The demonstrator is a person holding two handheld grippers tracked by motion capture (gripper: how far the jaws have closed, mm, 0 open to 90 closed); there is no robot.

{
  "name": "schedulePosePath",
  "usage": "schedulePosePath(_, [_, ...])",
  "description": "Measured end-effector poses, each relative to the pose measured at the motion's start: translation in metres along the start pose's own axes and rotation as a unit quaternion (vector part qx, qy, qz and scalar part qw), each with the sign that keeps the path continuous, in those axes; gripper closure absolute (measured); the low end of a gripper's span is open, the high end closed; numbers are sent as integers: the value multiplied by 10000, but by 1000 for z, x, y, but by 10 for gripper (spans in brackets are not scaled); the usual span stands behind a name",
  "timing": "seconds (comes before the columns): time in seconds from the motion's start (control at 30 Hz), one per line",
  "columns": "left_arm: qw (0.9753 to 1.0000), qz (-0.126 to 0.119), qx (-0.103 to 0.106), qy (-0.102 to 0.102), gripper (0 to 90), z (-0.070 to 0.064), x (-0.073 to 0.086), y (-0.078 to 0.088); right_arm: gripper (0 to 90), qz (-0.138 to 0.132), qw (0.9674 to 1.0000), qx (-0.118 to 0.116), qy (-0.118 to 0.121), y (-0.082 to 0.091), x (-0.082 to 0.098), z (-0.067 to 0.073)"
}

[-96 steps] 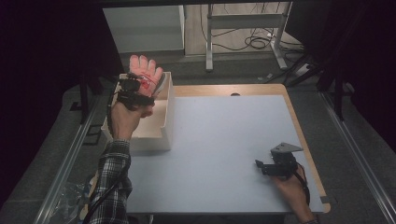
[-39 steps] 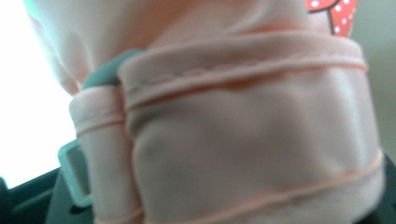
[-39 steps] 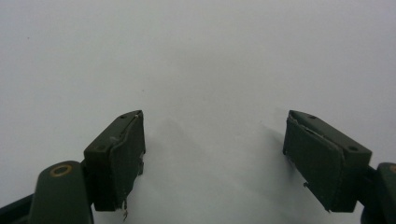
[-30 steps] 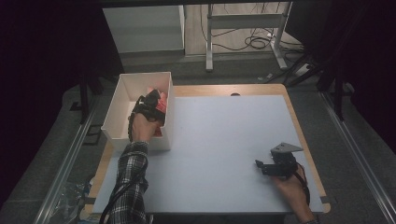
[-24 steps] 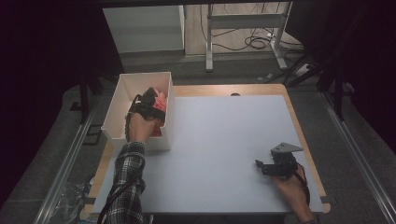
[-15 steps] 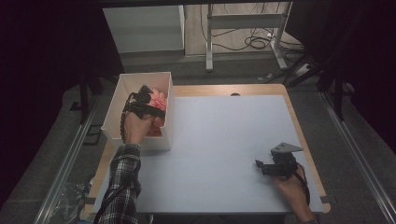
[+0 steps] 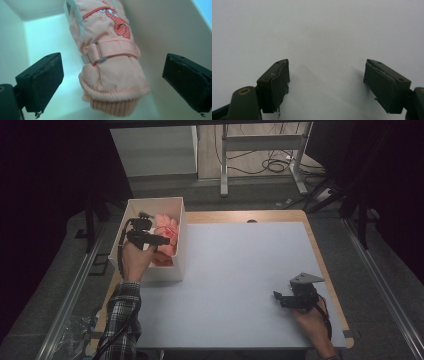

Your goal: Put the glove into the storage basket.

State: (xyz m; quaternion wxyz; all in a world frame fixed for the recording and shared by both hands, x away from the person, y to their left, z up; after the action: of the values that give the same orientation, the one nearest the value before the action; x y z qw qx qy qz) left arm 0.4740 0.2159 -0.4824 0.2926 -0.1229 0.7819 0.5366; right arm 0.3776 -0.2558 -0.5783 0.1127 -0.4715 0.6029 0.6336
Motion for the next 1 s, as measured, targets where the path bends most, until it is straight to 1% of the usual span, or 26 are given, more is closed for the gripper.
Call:
schedulePosePath(0.03, [10000,-64,23,-32,36,-2,2,3,211,-1,10000,-1,1,0,0,0])
schedulePosePath(0.2, [9997,-178,101,-146,35,-9,9,11,210,-1,10000,2,0,0,0,0])
schedulePosePath(0.4, [9988,-272,159,-376,36,-16,19,21,210,-1,10000,4,0,0,0,0])
schedulePosePath(0.6, [9979,-324,191,-534,36,-22,30,30,209,7,10000,5,7,0,0,0])
schedulePosePath(0.7, [9970,-351,237,-644,36,-25,36,34,209,7,10000,8,8,0,0,0])
schedulePosePath(0.9, [9939,-436,448,-911,36,-36,47,39,208,12,10000,7,3,0,0,0])
schedulePosePath(1.0, [9930,-463,489,-972,37,-40,54,40,209,7,10000,5,9,0,0,0])
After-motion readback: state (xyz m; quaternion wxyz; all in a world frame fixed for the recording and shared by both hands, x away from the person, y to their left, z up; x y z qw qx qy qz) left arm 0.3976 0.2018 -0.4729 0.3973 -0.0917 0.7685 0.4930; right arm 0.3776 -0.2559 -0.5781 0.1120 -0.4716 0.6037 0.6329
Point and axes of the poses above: each handheld gripper's, and its own axes: y roughly backward along the jaws, x roughly out of its underside, z roughly to its left, the point moved 7 cm from there along -y, roughly forward along the jaws, and after that the axes turned 10 degrees about x, right-handed, at the moved point
